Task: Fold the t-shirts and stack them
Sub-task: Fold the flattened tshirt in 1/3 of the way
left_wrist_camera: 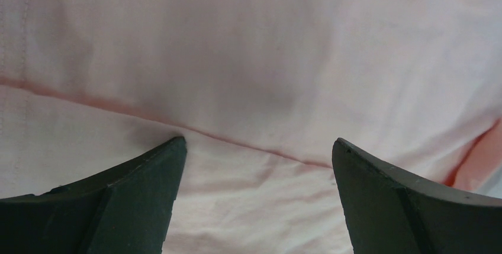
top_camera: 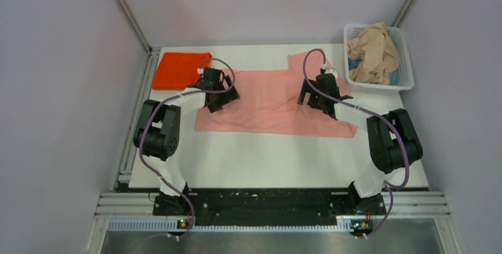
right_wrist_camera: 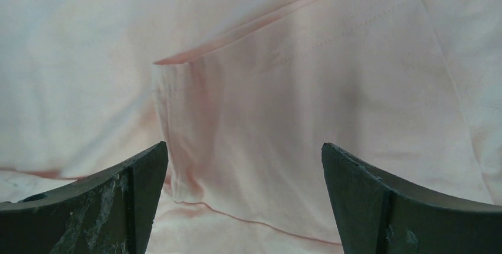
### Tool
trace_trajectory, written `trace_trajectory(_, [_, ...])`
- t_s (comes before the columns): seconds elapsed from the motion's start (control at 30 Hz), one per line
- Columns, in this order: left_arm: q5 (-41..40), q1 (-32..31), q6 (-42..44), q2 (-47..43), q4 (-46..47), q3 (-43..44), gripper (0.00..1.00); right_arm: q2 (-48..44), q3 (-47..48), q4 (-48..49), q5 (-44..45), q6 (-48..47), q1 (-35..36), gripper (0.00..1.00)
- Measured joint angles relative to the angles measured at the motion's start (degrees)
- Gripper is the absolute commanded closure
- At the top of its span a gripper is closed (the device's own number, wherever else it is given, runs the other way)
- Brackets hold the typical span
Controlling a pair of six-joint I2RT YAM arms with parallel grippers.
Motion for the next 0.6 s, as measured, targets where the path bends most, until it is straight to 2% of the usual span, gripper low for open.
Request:
trace_trajectory(0.17, [-0.8,0.0,-0.3,0.7,1.7,-1.1,0.01,2.4,-2.0,0.8,-0.1,1.6,-0.1,0.01])
trace_trajectory(0.3, [-0.5,0.0,-1.4,-2.9,6.9,-7.4,0.01,-1.1,-7.5,3.9,-0.3,3.2,-0.1,0.02])
trace_trajectory(0.43, [-0.1,-0.5,-3.3,-9.1,11.7,-16.3,0.01,-8.9,-14.8,2.7,-0.5,5.6,-0.1,0.02])
trace_trajectory(0.6, [-1.5,-3.5,-5.9,-18.8,11.5,-26.1,0.01,-20.9,-23.2,-2.7,-1.2,9.2,-0.1,0.02])
